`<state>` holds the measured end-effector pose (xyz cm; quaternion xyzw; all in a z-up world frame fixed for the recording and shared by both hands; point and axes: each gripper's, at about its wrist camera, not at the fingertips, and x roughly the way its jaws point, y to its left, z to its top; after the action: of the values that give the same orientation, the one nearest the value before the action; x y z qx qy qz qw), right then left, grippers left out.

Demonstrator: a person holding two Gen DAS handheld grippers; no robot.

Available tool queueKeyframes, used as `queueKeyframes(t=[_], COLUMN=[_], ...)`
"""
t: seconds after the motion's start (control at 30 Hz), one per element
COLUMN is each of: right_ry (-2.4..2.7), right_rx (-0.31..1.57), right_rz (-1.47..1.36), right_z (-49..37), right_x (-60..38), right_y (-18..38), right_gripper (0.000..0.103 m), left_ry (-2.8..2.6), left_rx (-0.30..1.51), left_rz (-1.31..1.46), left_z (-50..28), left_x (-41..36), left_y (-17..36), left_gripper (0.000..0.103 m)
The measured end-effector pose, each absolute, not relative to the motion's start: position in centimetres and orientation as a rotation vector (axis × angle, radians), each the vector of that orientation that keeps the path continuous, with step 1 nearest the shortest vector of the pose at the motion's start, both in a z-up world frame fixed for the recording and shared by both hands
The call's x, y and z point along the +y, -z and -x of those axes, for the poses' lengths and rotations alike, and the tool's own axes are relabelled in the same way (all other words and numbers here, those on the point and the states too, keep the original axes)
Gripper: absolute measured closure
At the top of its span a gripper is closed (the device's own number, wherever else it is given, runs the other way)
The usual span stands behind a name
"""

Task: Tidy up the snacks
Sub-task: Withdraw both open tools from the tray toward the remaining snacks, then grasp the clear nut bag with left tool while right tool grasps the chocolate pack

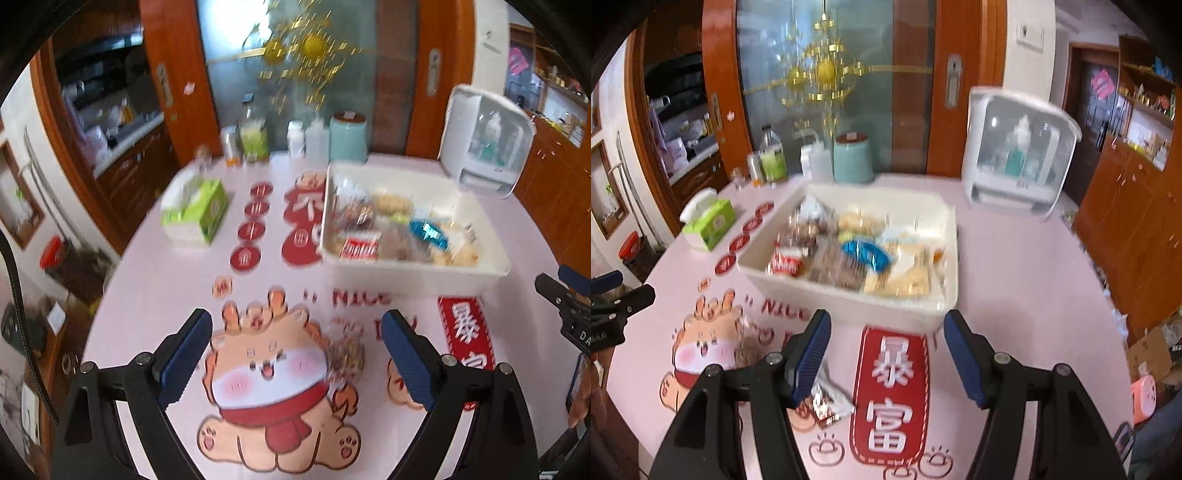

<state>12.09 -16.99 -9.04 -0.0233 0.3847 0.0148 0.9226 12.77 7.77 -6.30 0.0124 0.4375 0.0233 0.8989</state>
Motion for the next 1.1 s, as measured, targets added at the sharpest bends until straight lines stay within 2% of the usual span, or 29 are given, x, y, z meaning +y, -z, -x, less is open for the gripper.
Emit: queueKeyframes(t=[0.33,0.7,1.0,1.1], right_ry=[-0.124,-0.242,-0.234,-0.234], right_rx=[0.972,1.121,1.120,1.115], right_rz=[0.080,0.158,0.186,0.191], right_z=[-12.0,-13.9,-14.5,-14.7], right_x=[-15.1,-11.1,-10.4,-10.6], right_y=[17.3,23.8,25.3,25.1], right_gripper=[0.039,0.039,0.037,0.039], left_ry=[-0.003,0.091,0.129,0.116], left_rx=[1.075,1.237,1.282,1.272], left_rz=[-0.037,-0.016,-0.033,-0.065], left_z=[-13.9,-18.3,-20.5,-20.8], left_x=[7.4,5.0,3.1,2.7], left_y=[14.2,21.9,24.4,24.8], left_gripper=[0.011,0.011,0.011,0.020])
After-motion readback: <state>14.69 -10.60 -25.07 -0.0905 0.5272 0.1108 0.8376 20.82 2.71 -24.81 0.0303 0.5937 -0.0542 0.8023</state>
